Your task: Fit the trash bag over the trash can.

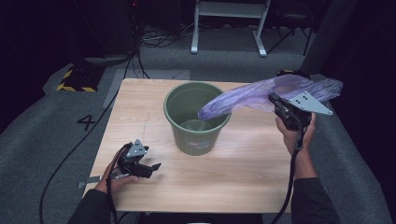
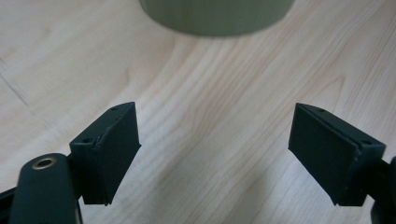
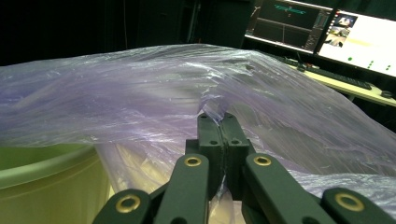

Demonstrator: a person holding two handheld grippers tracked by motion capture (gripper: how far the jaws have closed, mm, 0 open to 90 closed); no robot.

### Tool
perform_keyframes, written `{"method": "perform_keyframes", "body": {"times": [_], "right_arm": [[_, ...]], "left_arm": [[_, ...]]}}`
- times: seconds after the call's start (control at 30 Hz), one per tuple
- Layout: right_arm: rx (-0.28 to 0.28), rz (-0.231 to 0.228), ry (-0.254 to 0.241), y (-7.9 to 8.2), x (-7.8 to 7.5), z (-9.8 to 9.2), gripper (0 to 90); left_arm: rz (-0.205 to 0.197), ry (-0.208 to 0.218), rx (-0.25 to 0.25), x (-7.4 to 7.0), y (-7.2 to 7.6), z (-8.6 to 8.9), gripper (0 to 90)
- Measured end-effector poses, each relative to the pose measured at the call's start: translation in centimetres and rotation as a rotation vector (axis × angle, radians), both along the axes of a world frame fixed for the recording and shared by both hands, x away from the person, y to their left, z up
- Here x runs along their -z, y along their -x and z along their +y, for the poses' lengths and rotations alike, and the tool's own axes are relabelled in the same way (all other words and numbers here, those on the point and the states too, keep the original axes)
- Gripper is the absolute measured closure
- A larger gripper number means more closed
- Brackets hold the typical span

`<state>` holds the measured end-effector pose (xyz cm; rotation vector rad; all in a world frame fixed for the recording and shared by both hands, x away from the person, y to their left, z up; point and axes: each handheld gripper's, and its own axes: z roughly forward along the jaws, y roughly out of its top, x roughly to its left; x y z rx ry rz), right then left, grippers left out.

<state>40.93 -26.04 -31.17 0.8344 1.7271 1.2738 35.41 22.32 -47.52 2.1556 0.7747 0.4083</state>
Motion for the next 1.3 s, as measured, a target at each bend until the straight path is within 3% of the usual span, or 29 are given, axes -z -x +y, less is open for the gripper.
{"method": "perform_keyframes", "body": {"times": [0.1,0.23,0.37,0.43,0.7,1.1,1.17,1.3], "right_arm": [[0.006,-0.007,0.029,-0.1,0.0,0.7,90.0],[0.008,-0.014,0.058,-0.3,0.1,1.5,90.0],[-0.01,-0.013,0.067,-0.5,0.0,2.3,90.0],[-0.009,-0.016,0.083,-0.5,-0.1,2.7,90.0],[-0.03,-0.01,0.111,-1.2,-0.1,4.3,90.0],[-0.033,-0.015,0.179,-1.9,-0.1,6.1,90.0],[-0.033,-0.017,0.184,-1.9,-0.1,6.2,90.0],[-0.044,-0.026,0.218,-1.9,-0.1,7.1,90.0]], "left_arm": [[-0.05,0.024,-0.009,-1.4,0.5,0.1,15.9],[-0.098,0.095,-0.021,-3.2,0.9,0.6,16.2],[-0.156,0.118,-0.036,-4.7,1.0,1.1,17.1],[-0.185,0.149,-0.045,-5.5,0.9,1.3,19.5],[-0.193,0.235,-0.057,-7.2,-1.5,2.0,19.5],[-0.253,0.275,-0.023,-12.4,-3.5,0.8,19.5],[-0.26,0.274,-0.015,-12.9,-3.6,0.5,19.5],[-0.3,0.232,-0.009,-14.3,-4.0,-1.6,19.6]]}}
